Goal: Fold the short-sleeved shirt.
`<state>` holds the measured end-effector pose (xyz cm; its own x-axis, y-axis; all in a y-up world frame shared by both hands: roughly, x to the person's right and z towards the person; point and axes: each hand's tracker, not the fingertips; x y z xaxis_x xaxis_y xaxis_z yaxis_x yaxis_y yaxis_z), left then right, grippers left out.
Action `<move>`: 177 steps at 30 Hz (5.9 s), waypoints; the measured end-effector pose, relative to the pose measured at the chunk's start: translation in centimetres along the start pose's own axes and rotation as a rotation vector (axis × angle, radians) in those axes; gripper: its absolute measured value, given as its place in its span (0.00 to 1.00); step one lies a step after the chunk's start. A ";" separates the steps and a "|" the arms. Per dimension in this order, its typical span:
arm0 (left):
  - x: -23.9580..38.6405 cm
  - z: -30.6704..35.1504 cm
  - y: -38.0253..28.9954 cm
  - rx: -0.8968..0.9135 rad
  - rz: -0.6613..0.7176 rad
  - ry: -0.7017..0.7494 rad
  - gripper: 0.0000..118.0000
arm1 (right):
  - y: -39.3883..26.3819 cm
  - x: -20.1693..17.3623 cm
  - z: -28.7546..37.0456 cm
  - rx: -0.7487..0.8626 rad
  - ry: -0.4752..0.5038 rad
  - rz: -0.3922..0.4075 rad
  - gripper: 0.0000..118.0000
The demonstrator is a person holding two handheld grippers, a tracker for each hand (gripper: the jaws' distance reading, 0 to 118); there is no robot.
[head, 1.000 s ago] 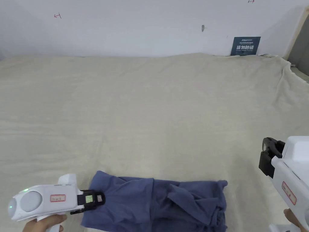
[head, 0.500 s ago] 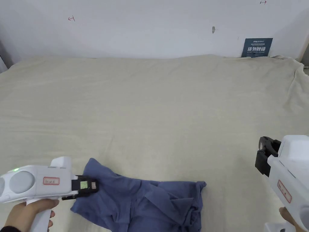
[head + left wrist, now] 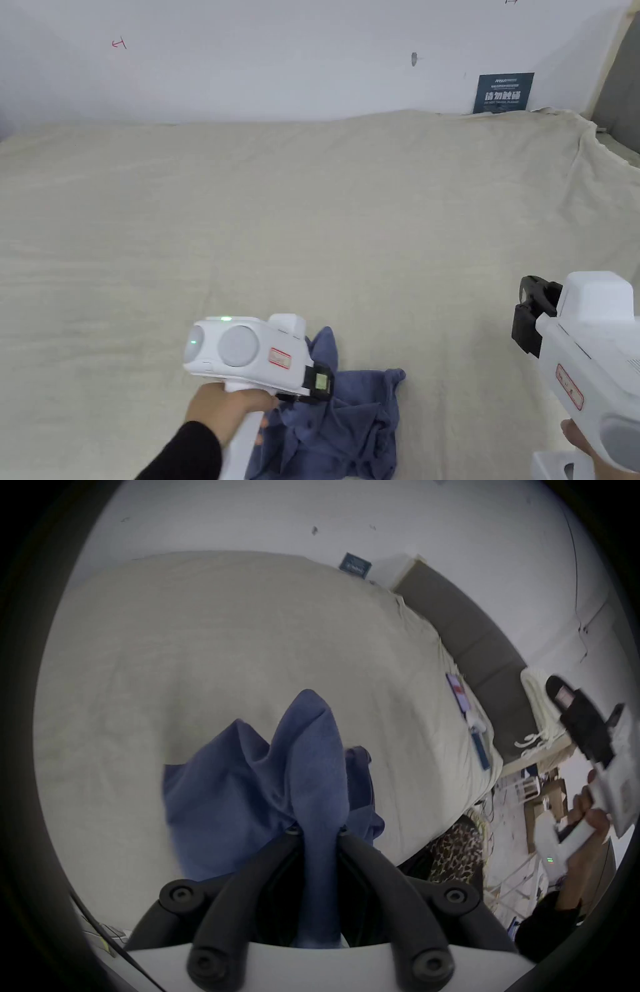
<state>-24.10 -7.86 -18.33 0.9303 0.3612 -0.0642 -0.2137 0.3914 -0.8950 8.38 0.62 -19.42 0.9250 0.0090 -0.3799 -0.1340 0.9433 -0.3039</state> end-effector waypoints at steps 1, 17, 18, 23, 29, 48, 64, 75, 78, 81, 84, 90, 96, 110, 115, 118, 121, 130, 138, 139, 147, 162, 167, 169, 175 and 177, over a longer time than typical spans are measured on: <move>0.6 -1.3 -0.1 -0.018 -0.017 0.026 0.04 | -0.1 0.2 0.1 -0.002 -0.005 -0.001 0.00; 5.0 -6.7 -1.0 -0.050 -0.012 0.093 0.34 | -0.9 1.4 0.4 -0.028 -0.038 -0.007 0.00; 5.0 -6.1 -0.9 -0.032 0.002 0.048 0.45 | -0.9 1.4 0.4 -0.029 -0.038 -0.007 0.00; 4.7 -0.8 -0.9 0.119 0.048 -0.084 0.81 | -0.6 1.4 0.5 -0.024 -0.042 -0.006 0.00; 1.2 3.2 -1.1 0.296 0.053 -0.009 0.81 | -0.3 1.3 0.6 -0.016 -0.043 -0.006 0.00; 0.2 -5.7 -7.0 0.458 -0.101 0.200 0.00 | -0.6 2.1 1.3 -0.025 -0.063 -0.003 0.00; 8.2 -12.6 -8.9 0.347 -0.443 0.247 0.00 | -1.4 4.4 1.8 -0.046 -0.108 -0.023 0.00; 9.3 -10.7 -9.1 0.379 -0.443 0.213 0.00 | -1.2 4.6 2.1 -0.042 -0.118 -0.026 0.00; 9.2 -8.0 -8.5 0.480 -0.393 0.166 0.00 | -0.8 4.3 2.2 -0.032 -0.115 -0.026 0.00; 8.9 -4.2 -7.1 0.585 -0.369 0.139 0.00 | -0.2 3.7 2.2 -0.014 -0.104 -0.022 0.00; 8.4 -0.5 -5.8 0.662 -0.361 0.144 0.00 | 0.5 3.0 2.3 0.008 -0.089 -0.019 0.00; 6.0 5.5 -3.6 0.807 -0.310 0.193 0.00 | 2.1 1.1 2.4 0.061 -0.059 -0.010 0.00; 3.2 9.9 -2.6 0.923 -0.253 0.281 0.00 | 3.4 -1.1 2.8 0.122 -0.034 0.000 0.00; -2.0 13.9 -4.3 1.032 -0.165 0.466 0.00 | 3.7 -4.2 2.9 0.187 -0.008 0.025 0.00; -2.9 14.4 -4.5 1.050 -0.117 0.467 0.00 | 3.6 -4.5 2.8 0.187 -0.001 0.028 0.00; -3.0 14.5 -4.5 1.057 -0.117 0.475 0.00 | 3.6 -4.6 2.8 0.188 -0.002 0.027 0.00; -3.0 14.5 -4.5 1.060 -0.112 0.475 0.00 | 3.5 -4.7 2.7 0.186 -0.002 0.028 0.00; -3.4 14.0 -4.5 1.049 -0.100 0.469 0.00 | 2.7 -5.1 1.8 0.168 0.004 0.022 0.00; -4.2 13.7 -5.1 1.021 -0.089 0.456 0.00 | -1.7 -7.8 -1.4 0.055 0.099 -0.004 0.00; -4.4 13.6 -5.3 1.017 -0.088 0.454 0.00 | -2.6 -8.3 -1.9 0.040 0.112 -0.004 0.00; -5.7 13.4 -6.2 0.977 -0.083 0.446 0.00 | -9.0 -12.9 -5.3 -0.114 0.234 0.042 0.00; -8.2 10.7 -7.8 0.876 -0.030 0.418 0.00 | -16.9 -16.1 -9.2 -0.298 0.271 0.069 0.00; -8.4 9.2 -8.1 0.823 -0.003 0.368 0.00 | -18.5 -16.2 -9.1 -0.305 0.252 0.088 0.00; -8.5 8.5 -8.0 0.781 0.023 0.315 0.00 | -19.0 -16.2 -8.9 -0.283 0.257 0.107 0.00; -9.6 5.5 -7.7 0.586 0.161 0.116 0.22 | -19.3 -15.8 -8.8 -0.279 0.264 0.077 0.00; -10.1 4.2 -7.4 0.495 0.214 0.065 0.51 | -19.3 -15.8 -8.8 -0.280 0.266 0.089 0.00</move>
<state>-33.17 -10.90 -9.21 0.8637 0.4299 -0.2630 -0.5007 0.6721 -0.5455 -6.80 -20.60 -15.24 0.7861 -0.0343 -0.6171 -0.3349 0.8155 -0.4720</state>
